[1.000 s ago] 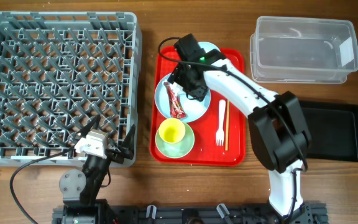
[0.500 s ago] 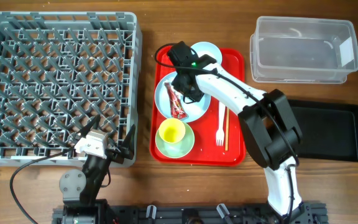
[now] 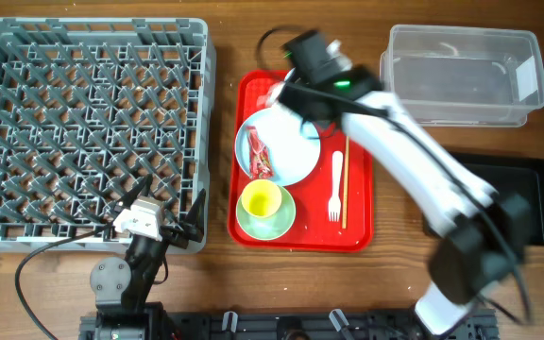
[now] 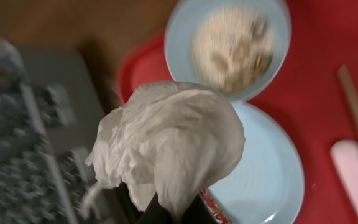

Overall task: Sort waste into correct bins and load items into the dishwasher rack
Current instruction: 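Carry the tissue with right gripper and drop it in the clear bin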

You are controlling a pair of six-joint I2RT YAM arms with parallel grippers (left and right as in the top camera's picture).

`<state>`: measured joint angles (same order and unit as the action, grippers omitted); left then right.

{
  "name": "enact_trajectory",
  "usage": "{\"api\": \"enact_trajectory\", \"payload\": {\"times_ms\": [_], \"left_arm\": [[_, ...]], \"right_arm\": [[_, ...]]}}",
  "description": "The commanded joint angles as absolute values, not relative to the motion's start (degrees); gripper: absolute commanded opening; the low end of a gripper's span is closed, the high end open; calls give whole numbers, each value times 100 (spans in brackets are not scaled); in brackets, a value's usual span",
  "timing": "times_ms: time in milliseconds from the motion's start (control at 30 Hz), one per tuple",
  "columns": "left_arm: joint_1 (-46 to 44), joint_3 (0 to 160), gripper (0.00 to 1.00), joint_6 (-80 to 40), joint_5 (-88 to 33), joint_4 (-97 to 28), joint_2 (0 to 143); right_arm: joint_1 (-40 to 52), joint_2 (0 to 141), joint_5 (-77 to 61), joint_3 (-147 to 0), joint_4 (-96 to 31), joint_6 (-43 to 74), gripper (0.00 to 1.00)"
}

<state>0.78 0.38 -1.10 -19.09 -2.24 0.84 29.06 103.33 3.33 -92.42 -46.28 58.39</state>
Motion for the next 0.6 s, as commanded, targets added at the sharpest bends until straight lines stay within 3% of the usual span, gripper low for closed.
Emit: {"api": "enact_trajectory", "payload": {"times_ms": [0, 333, 400, 467, 500, 567], "left_arm": [[47, 32, 100, -21, -1855, -266, 54], [47, 32, 100, -21, -1855, -268, 54], [47, 32, 100, -21, -1855, -268, 54], [47, 32, 100, -21, -1855, -266, 54], [47, 32, 100, -21, -1855, -268, 54], [47, 32, 100, -21, -1855, -268, 54]], "right_arm": [[2362, 9594, 1015, -9343, -4681, 5710, 4], [185, 9977, 1240, -9332, -4560, 6040, 4], [3, 10285, 1103, -9332, -4298, 5710, 36], [-97, 10571, 845, -9332, -3979, 5078, 95], [-148, 10659, 744, -9332, -3942, 4880, 100], [-189, 10665, 672, -9332, -4062, 4860, 100]]}}
